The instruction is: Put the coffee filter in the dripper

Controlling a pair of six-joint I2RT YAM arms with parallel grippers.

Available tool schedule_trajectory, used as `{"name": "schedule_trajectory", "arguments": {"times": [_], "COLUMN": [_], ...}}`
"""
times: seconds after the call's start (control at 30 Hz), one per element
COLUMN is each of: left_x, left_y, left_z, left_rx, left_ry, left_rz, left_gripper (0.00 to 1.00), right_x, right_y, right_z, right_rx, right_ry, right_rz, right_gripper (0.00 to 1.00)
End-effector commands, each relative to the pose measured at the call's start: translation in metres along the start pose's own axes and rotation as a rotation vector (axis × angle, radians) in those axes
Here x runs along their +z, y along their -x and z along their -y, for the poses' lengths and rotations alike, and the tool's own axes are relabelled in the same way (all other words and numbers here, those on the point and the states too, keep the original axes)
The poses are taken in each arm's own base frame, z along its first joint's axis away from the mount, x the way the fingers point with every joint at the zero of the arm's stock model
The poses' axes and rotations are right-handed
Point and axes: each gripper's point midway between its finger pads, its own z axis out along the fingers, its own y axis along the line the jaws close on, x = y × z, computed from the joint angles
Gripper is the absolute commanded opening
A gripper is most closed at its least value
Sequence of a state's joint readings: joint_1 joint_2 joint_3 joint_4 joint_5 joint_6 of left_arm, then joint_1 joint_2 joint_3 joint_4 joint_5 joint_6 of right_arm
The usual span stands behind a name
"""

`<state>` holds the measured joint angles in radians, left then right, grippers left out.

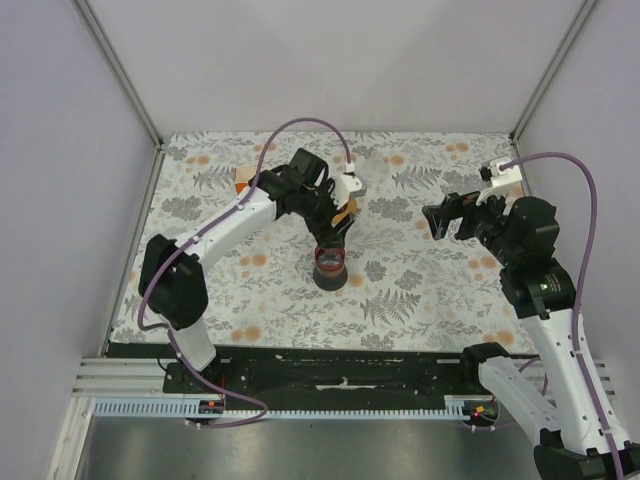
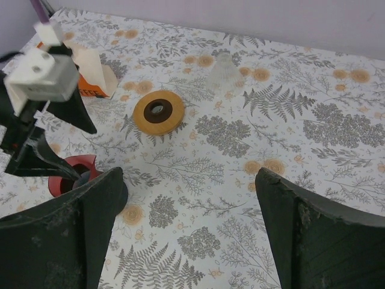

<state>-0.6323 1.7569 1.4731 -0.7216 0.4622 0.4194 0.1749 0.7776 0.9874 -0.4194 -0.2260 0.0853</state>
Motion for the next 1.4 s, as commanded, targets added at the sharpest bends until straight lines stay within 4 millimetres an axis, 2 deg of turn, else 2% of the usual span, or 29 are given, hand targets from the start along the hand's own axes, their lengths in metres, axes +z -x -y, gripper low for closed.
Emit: {"name": "schedule_trajectory", "arguments": {"times": [0.0,0.03,0.1,0.17,0.33,0.43,0.57,0.7,0.77,0.87,1.07,1.37], "left_x": [-0.053,-0.054,-0.045,-0.035,-0.008,0.01,0.022,0.035,0.042,0.055,0.076,0.098], "left_y": [0.076,0.086,0.089,0.088,0.086,0.078,0.06,0.04,0.034,0.029,0.017,0.006], "left_z": [-0.001,-0.013,-0.041,-0.065,-0.11,-0.136,-0.17,-0.197,-0.205,-0.206,-0.21,-0.208], "left_rx": [0.04,0.03,-0.001,-0.032,-0.074,-0.085,-0.11,-0.148,-0.166,-0.175,-0.192,-0.224], "left_ry": [0.012,0.055,0.148,0.209,0.31,0.363,0.44,0.494,0.505,0.488,0.468,0.426], "left_rz": [0.183,0.183,0.139,0.092,0.013,-0.024,-0.072,-0.102,-0.107,-0.116,-0.127,-0.133], "left_gripper": [0.9,0.9,0.91,0.89,0.82,0.72,0.71,0.67,0.63,0.6,0.59,0.59], "right_x": [0.004,0.005,0.007,0.008,0.004,0.002,-0.001,-0.001,-0.001,-0.001,-0.004,-0.004], "right_y": [0.005,0.004,0.001,0.001,0.007,0.008,0.001,0.004,0.003,0.0,0.0,0.001], "right_z": [0.01,0.011,0.014,0.016,0.015,0.012,0.014,0.012,0.008,0.006,0.007,0.006], "right_rx": [-0.039,-0.039,-0.037,-0.041,-0.049,-0.049,-0.038,-0.023,-0.017,-0.012,-0.008,-0.012], "right_ry": [-0.05,-0.055,-0.064,-0.075,-0.073,-0.062,-0.074,-0.066,-0.048,-0.039,-0.044,-0.042], "right_rz": [0.003,-0.002,-0.012,-0.014,0.002,0.003,0.009,0.012,0.002,-0.004,0.003,0.006], "right_gripper": [0.98,0.98,0.98,0.98,0.98,0.98,0.98,0.98,0.98,0.98,0.98,0.98]}}
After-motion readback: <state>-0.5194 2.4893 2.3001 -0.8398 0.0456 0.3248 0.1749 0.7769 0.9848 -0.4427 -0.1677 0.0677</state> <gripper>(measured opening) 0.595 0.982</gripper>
